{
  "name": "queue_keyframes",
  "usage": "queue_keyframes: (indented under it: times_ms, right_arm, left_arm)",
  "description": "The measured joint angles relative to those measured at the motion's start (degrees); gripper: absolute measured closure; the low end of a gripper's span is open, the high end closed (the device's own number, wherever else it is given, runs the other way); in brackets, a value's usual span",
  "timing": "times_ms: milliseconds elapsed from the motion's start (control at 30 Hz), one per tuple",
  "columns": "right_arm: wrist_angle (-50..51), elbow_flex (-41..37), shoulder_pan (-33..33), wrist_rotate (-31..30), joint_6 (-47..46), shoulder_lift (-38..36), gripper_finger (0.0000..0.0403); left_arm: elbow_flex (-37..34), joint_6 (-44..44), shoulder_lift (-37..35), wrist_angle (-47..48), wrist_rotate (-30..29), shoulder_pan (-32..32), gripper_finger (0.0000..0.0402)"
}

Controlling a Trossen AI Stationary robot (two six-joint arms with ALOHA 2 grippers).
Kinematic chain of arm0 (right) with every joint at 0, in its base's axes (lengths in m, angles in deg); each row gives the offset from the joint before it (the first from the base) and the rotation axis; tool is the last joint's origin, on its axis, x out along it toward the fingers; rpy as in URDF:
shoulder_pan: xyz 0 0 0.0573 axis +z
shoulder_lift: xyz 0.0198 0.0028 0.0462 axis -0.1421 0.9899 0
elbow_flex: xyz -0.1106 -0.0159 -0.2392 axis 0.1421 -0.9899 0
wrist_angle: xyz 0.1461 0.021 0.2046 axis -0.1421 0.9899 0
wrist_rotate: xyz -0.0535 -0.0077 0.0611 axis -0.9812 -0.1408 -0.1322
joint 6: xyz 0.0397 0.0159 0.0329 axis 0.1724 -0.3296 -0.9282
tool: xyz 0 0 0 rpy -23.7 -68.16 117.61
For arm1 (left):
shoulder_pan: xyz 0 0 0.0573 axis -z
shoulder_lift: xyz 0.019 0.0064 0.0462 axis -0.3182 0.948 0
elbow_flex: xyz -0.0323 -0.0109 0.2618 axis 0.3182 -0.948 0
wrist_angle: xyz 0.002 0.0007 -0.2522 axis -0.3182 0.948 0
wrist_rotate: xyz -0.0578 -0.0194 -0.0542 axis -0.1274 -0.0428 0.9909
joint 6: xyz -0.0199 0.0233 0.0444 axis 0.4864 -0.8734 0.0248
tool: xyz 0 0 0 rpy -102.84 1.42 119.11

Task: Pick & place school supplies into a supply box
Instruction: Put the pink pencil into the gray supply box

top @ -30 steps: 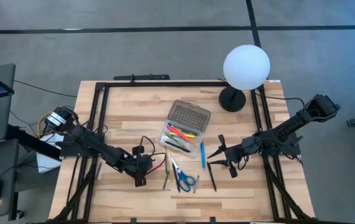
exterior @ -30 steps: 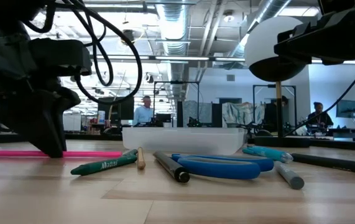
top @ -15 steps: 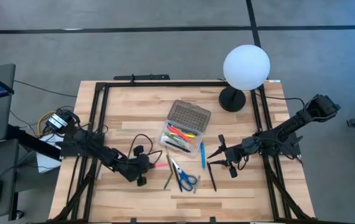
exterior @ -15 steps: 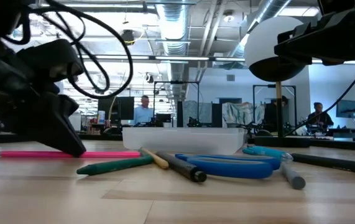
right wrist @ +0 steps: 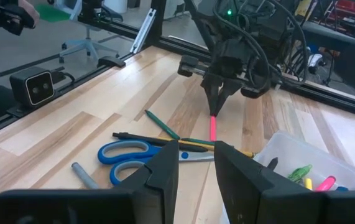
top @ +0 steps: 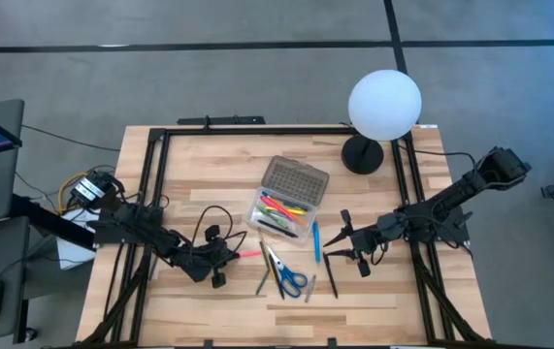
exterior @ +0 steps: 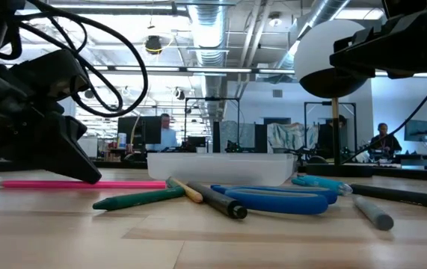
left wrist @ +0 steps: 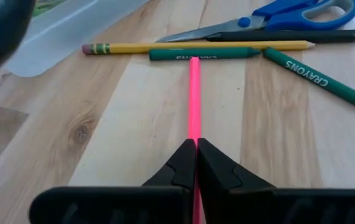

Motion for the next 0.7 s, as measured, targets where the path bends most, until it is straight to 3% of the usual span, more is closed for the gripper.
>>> queue_keyframes:
  times_ms: [400, 467, 600, 700]
  right_arm:
    - [-0.26, 0.00, -4.44, 0.25, -4.92, 0.14, 0.0306]
    - [-1.57, 0.00, -4.86, 0.35, -6.36, 1.30, 0.0306]
    - [-6.56, 0.75, -5.22, 0.35, -6.42, 5.54, 0.0306]
    - [-7.84, 3.45, -5.54, 0.57, -4.80, 9.59, 0.0306]
  left_arm:
    - [0.13, -0.13, -0.02, 0.00, 5.39, -0.15, 0.0312]
    - [0.13, -0.14, 0.07, 0.02, 5.52, -0.37, 0.0321]
    - [0.13, -1.43, 0.79, -0.46, 4.39, -0.68, 0.0382]
    - [0.13, -1.61, 0.84, -0.55, 3.97, -0.66, 0.0388]
